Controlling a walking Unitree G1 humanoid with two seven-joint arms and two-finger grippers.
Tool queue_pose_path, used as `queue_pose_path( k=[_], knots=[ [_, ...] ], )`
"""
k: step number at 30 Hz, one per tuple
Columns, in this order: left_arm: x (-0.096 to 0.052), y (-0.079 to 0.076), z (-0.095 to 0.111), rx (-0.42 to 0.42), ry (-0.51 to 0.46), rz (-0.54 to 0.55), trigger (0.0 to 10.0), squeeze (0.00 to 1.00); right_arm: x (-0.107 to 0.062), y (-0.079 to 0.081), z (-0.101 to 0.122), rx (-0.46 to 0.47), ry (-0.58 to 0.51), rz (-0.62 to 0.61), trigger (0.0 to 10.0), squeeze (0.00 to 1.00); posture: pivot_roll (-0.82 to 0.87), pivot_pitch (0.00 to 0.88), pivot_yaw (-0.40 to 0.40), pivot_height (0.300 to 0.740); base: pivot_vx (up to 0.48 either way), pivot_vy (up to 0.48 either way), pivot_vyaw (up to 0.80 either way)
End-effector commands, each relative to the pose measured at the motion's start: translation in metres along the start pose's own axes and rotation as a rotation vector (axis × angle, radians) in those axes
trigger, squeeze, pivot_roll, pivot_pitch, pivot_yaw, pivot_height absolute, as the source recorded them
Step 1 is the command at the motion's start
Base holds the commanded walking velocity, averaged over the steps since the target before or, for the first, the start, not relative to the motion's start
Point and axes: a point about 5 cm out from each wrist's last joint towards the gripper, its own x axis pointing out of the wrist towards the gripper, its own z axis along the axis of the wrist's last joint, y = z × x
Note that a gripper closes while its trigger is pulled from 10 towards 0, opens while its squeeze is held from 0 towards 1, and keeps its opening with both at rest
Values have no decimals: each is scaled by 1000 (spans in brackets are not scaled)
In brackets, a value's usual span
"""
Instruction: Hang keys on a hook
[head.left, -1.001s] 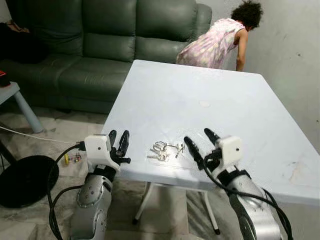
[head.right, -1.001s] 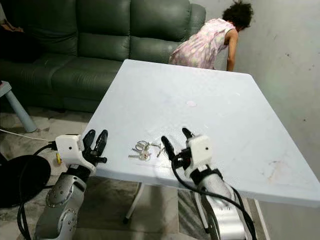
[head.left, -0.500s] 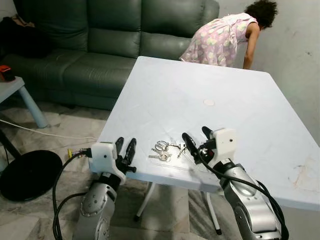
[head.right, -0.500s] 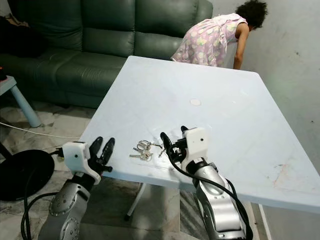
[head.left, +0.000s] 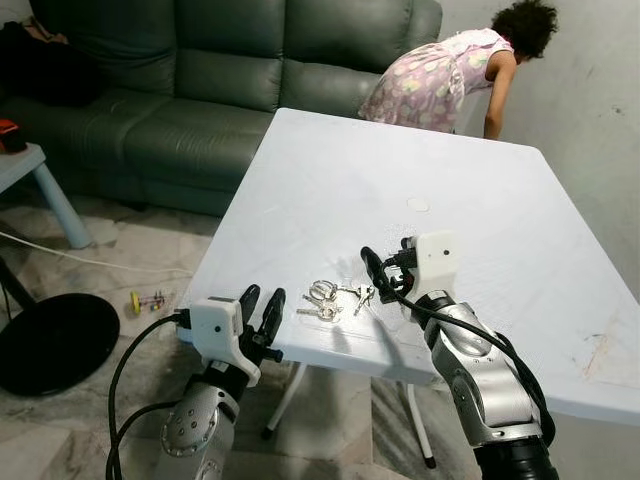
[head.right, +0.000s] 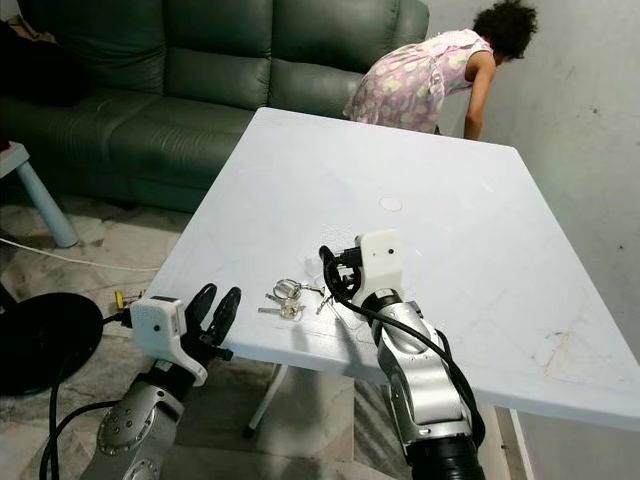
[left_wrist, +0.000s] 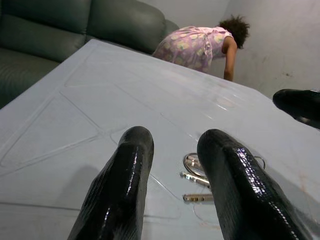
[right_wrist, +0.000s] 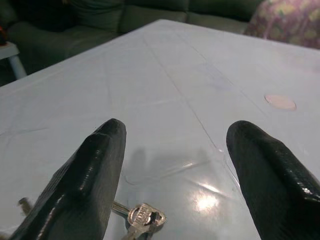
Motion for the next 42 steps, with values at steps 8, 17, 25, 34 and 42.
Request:
queue_pose_path(
  k=[8, 17, 25, 34, 42],
  knots=[
    [-5, -7, 6, 1, 1, -9, 10000, 0, -2, -5, -16, -7, 81, -61, 10000, 0, 154, 56, -139, 740, 0, 0, 0],
    [-12, -14, 4, -7, 27, -25, 10000, 0, -13, -3, -29, -36, 126, -44, 10000, 0, 147, 79, -136, 740, 0, 0, 0],
    [-15, -16, 5, -14, 36, -21, 10000, 0, -17, 2, -29, -23, 126, -29, 10000, 0, 146, 95, -139, 740, 0, 0, 0],
    [-17, -16, 5, -15, 41, -12, 10000, 0, -13, 16, -25, 5, 116, 1, 10000, 0, 156, 111, -143, 740, 0, 0, 0],
    [-20, -18, 6, -18, 44, 0, 10000, 0, -6, 29, -18, 35, 102, 12, 9922, 0, 165, 124, -152, 740, 0, 0, 0]
  ],
)
